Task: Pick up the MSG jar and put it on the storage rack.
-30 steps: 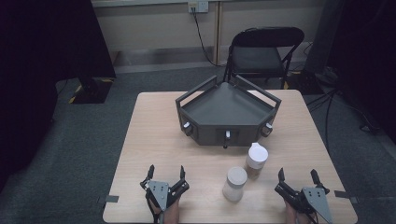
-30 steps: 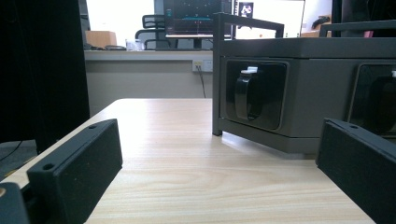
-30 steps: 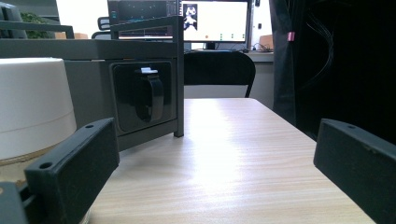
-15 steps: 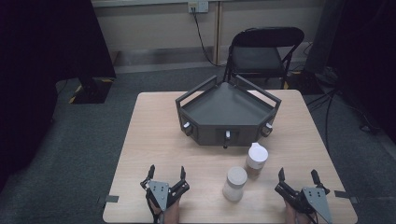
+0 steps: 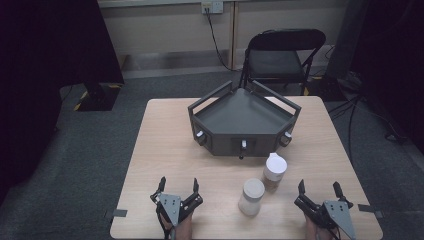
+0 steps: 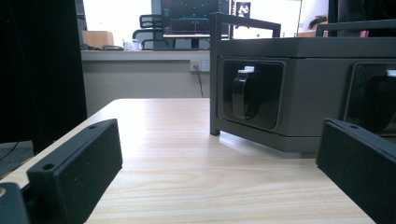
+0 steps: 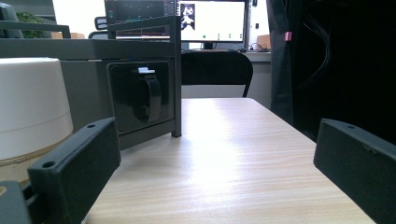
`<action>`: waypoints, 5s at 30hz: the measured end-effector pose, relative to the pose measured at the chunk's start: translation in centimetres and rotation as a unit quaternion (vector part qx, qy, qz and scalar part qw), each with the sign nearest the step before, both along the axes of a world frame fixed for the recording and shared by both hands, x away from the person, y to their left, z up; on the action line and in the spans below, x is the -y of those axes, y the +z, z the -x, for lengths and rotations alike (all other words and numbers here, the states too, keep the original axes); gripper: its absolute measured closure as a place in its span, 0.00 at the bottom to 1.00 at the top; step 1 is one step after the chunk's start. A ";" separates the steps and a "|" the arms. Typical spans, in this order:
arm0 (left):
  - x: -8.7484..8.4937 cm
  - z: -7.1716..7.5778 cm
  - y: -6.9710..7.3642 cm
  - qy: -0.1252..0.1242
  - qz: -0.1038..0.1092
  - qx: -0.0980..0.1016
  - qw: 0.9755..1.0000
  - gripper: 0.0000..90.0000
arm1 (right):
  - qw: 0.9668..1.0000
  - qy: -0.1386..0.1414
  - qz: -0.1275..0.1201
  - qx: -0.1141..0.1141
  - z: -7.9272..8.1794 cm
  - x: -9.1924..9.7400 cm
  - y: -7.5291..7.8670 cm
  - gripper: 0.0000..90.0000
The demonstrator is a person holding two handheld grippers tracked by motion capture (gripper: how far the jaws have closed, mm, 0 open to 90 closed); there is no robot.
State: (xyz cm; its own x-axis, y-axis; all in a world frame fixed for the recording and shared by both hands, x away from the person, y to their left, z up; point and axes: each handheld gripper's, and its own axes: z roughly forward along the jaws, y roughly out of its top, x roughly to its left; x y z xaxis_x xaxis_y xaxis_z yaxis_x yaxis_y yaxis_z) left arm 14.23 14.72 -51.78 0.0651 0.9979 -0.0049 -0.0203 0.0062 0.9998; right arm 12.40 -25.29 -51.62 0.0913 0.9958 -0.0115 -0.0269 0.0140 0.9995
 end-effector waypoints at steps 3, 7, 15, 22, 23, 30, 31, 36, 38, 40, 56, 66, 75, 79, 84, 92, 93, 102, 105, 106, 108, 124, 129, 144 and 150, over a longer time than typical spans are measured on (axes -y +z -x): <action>0.0 0.0 0.0 -0.001 0.000 0.000 1.000 0.00 | 1.000 0.000 0.000 0.000 0.0 0.0 0.0 0.00; -0.1 0.0 0.0 -0.003 0.000 0.000 1.000 0.00 | 1.000 0.000 0.000 0.000 0.0 0.0 0.0 0.00; -0.1 0.0 0.0 -0.007 -0.001 0.001 1.000 0.00 | 1.000 -0.002 0.000 0.000 0.0 -0.1 0.0 0.00; -0.3 0.0 -0.1 -0.017 0.001 0.004 1.000 0.00 | 1.000 -0.002 0.000 0.000 0.0 -0.1 0.0 0.00; -0.3 0.1 -0.1 -0.018 -0.001 0.005 1.000 0.00 | 1.000 -0.002 0.000 0.000 0.0 -0.1 0.0 0.00; -0.3 0.3 0.3 -0.032 0.002 0.010 0.999 0.00 | 1.000 -0.002 0.000 0.000 0.0 -0.1 0.0 0.00; -0.3 0.4 0.4 -0.032 0.001 0.012 0.999 0.00 | 1.000 -0.002 0.000 0.000 0.0 -0.1 0.0 0.00; -0.4 1.0 1.4 -0.043 0.002 0.003 0.999 0.00 | 1.000 -0.002 0.000 0.000 0.0 -0.1 0.0 0.00; -0.4 1.3 1.6 -0.045 0.000 0.007 0.999 0.00 | 1.000 -0.002 0.000 0.000 0.0 -0.1 0.0 0.00; -0.5 1.5 1.9 -0.050 0.003 0.010 0.999 0.00 | 1.000 -0.002 0.000 0.000 0.0 -0.1 0.0 0.00; -1.0 2.2 3.8 -0.089 0.015 0.028 0.996 0.00 | 1.000 -0.003 0.000 0.000 0.0 -0.1 0.0 0.00; -1.1 2.1 4.7 -0.113 0.017 0.028 0.993 0.00 | 1.000 -0.002 0.000 0.000 0.0 -0.1 0.0 0.00; -0.9 1.9 5.6 -0.150 0.024 0.032 0.988 0.00 | 1.000 -0.002 0.000 0.000 0.0 -0.1 0.0 0.00; -0.6 1.7 5.8 -0.170 0.031 0.033 0.984 0.00 | 1.000 -0.002 0.000 0.000 0.0 -0.1 0.0 0.00; -0.2 1.3 6.3 -0.196 0.037 0.031 0.979 0.00 | 1.000 -0.002 0.000 0.000 0.0 -0.1 0.0 0.00; 0.8 0.8 6.7 -0.234 0.035 0.029 0.971 0.00 | 1.000 -0.001 0.000 0.000 0.0 -0.1 0.0 0.00; 1.0 0.6 6.7 -0.241 0.034 0.028 0.969 0.00 | 1.000 -0.001 0.000 0.000 0.0 -0.1 0.0 0.00; 2.8 -0.3 6.3 -0.278 0.026 0.004 0.960 0.00 | 1.000 -0.001 0.000 0.000 0.1 0.0 0.0 0.00; 3.5 -0.5 6.1 -0.286 0.018 -0.005 0.958 0.00 | 1.000 -0.001 0.000 0.000 0.1 0.0 0.0 0.00; 3.7 -0.6 6.0 -0.288 0.017 -0.008 0.958 0.00 | 1.000 -0.001 0.000 0.000 0.1 0.0 0.0 0.00; 4.0 -0.6 5.8 -0.290 0.016 -0.009 0.957 0.01 | 1.000 -0.001 0.000 0.000 0.1 0.0 0.0 0.00; 5.2 -2.0 4.8 -0.330 0.004 -0.044 0.943 0.11 | 1.000 -0.002 0.000 0.000 0.1 -0.1 0.0 0.00; 5.5 -2.2 4.5 -0.327 -0.004 -0.053 0.944 0.18 | 1.000 -0.002 0.000 0.000 0.1 -0.1 0.0 0.00; 5.5 -2.5 3.9 -0.332 0.002 -0.052 0.942 0.37 | 1.000 -0.002 0.001 0.000 0.1 -0.1 0.0 0.00; 5.6 -2.3 3.9 -0.328 0.001 -0.050 0.943 0.38 | 1.000 -0.002 0.001 0.000 0.1 -0.1 0.0 0.00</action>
